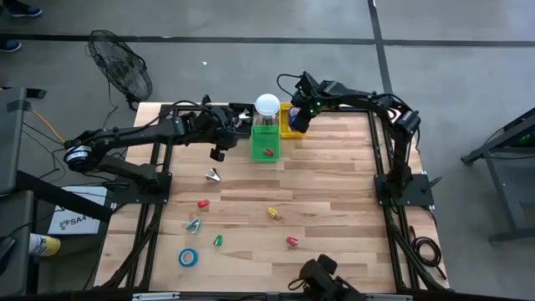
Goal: Pick and place Stapler, Stapler remover, tape
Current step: Put the blue tape into the yellow bin
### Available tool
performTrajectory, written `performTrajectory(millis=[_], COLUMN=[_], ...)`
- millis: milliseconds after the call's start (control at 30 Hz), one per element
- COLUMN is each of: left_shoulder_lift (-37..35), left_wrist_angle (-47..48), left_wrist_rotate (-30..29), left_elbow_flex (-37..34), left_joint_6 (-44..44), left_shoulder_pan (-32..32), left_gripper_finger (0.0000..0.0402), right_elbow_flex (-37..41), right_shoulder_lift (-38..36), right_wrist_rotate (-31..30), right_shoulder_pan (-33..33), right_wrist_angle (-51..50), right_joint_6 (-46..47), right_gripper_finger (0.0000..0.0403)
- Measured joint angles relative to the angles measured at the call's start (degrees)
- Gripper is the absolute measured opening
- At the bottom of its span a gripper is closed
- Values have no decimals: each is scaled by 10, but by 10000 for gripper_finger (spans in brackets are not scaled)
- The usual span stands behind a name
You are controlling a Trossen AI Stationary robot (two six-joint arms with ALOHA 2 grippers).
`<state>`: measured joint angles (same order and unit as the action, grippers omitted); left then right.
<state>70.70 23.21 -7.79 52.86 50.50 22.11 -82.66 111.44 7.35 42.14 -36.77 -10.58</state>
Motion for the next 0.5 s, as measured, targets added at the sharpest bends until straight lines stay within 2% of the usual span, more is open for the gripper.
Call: performTrajectory(millis=[267,500], left_shoulder_lift=[0,0], left_wrist_angle=[6,14], left_wrist_rotate=[0,0], left_elbow_flex=[0,0], left_joint_6=[-3,-11], left_shoulder_pan=[0,0], left_gripper_finger=[163,163], right_elbow_flex=[4,4], right_shoulder_lift=[0,0], right_wrist_rotate=[1,-8], right_shoulder_pan=[-2,-4], right_wrist_angle=[-20,-14], right_joint_6=[7,7], right_gripper_finger=[28,71])
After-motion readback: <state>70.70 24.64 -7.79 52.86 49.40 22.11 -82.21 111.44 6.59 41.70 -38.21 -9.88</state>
